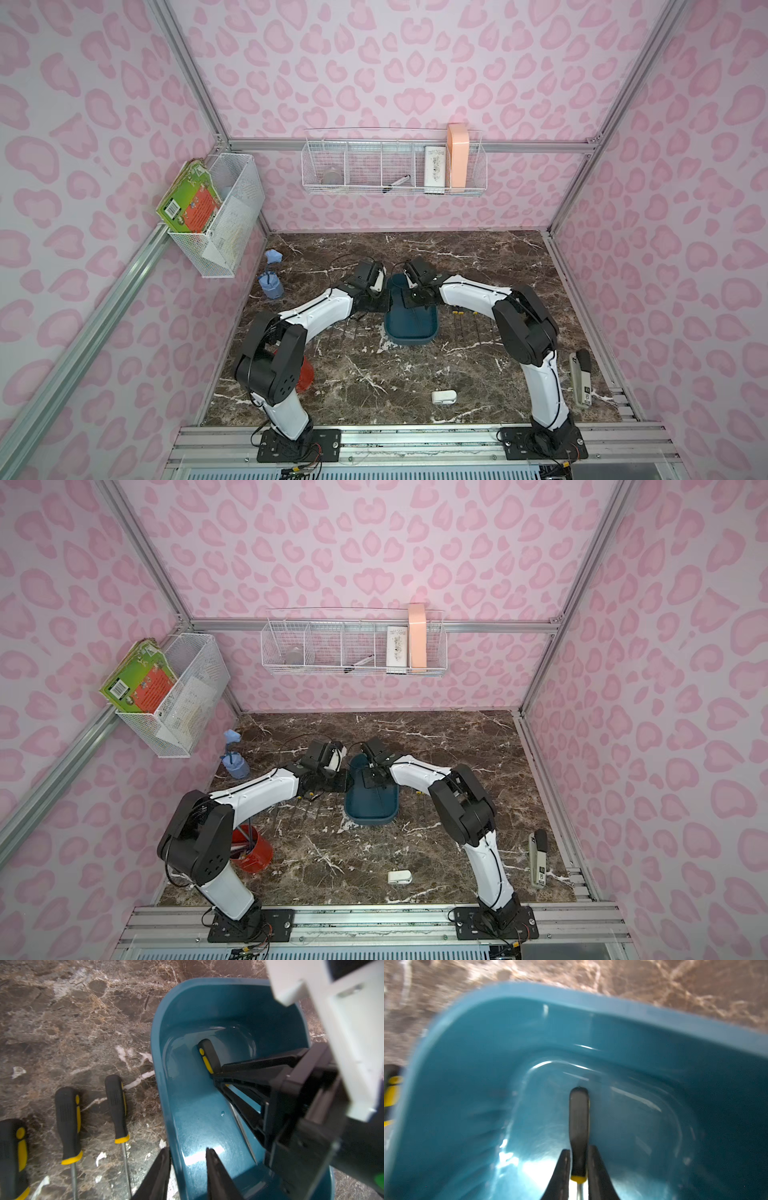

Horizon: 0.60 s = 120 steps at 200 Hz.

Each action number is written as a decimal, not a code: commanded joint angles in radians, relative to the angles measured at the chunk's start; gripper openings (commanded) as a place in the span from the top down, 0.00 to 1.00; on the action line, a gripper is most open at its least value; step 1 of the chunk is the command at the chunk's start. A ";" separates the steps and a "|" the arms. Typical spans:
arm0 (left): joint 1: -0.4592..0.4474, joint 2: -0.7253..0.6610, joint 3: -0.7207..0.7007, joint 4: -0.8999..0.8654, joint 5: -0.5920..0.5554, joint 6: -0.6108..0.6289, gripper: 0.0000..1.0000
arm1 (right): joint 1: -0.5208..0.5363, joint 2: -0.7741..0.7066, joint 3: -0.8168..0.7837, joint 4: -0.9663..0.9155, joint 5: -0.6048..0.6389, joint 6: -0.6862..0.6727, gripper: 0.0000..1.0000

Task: Take the file tool out of the storage box
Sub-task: Pick up the file tool from the storage box.

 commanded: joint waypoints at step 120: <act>0.000 -0.065 -0.034 -0.008 0.017 0.009 0.65 | -0.002 0.043 0.048 -0.089 0.021 -0.025 0.91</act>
